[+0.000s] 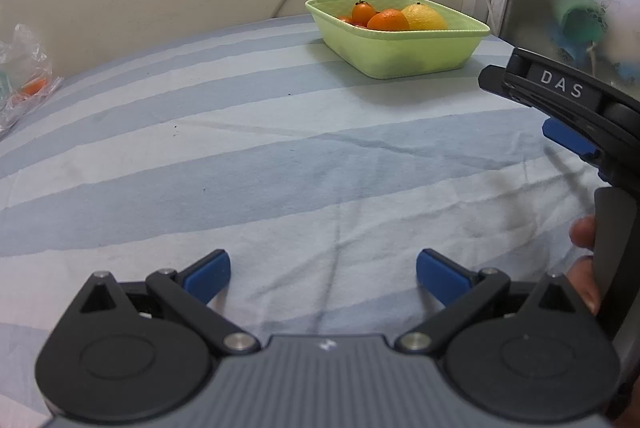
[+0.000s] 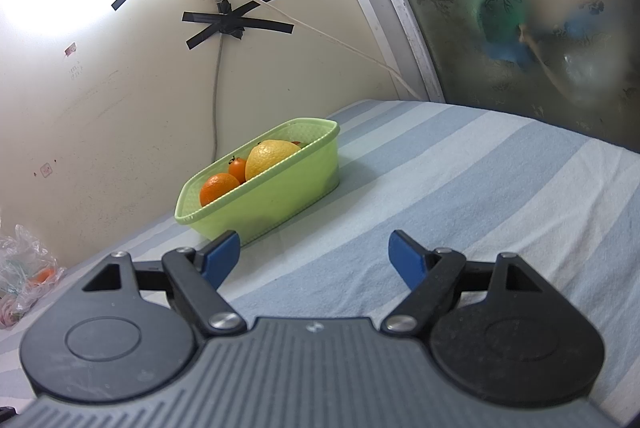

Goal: Organize fruits

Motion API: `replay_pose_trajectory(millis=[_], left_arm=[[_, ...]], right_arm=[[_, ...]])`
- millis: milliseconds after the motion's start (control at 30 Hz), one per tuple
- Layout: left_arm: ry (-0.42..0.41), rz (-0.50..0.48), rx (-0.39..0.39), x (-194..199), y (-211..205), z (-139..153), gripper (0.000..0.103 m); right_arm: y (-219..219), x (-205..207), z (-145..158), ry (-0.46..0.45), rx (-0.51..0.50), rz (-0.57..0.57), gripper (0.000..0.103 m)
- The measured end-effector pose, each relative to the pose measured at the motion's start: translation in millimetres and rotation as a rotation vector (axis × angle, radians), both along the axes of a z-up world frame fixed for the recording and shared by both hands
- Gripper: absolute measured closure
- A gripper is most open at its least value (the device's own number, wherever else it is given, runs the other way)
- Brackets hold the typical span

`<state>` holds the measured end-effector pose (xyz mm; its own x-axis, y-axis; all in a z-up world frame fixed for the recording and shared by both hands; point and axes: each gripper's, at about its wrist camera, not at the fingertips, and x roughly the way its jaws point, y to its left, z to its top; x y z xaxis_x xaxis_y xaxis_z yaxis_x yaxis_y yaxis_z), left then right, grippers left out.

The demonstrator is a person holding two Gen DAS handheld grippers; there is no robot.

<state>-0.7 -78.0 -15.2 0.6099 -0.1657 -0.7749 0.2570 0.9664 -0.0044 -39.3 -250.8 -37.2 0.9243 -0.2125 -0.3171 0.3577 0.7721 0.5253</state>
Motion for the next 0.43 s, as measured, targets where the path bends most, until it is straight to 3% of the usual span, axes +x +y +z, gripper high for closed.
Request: replay_pose_trajectory(millis=[433], left_arm=[[-0.018, -0.001, -0.007, -3.4, -0.2, 1.2, 0.000]], right_arm=[[-0.2, 0.1, -0.9, 0.000, -0.003, -0.002, 0.020]])
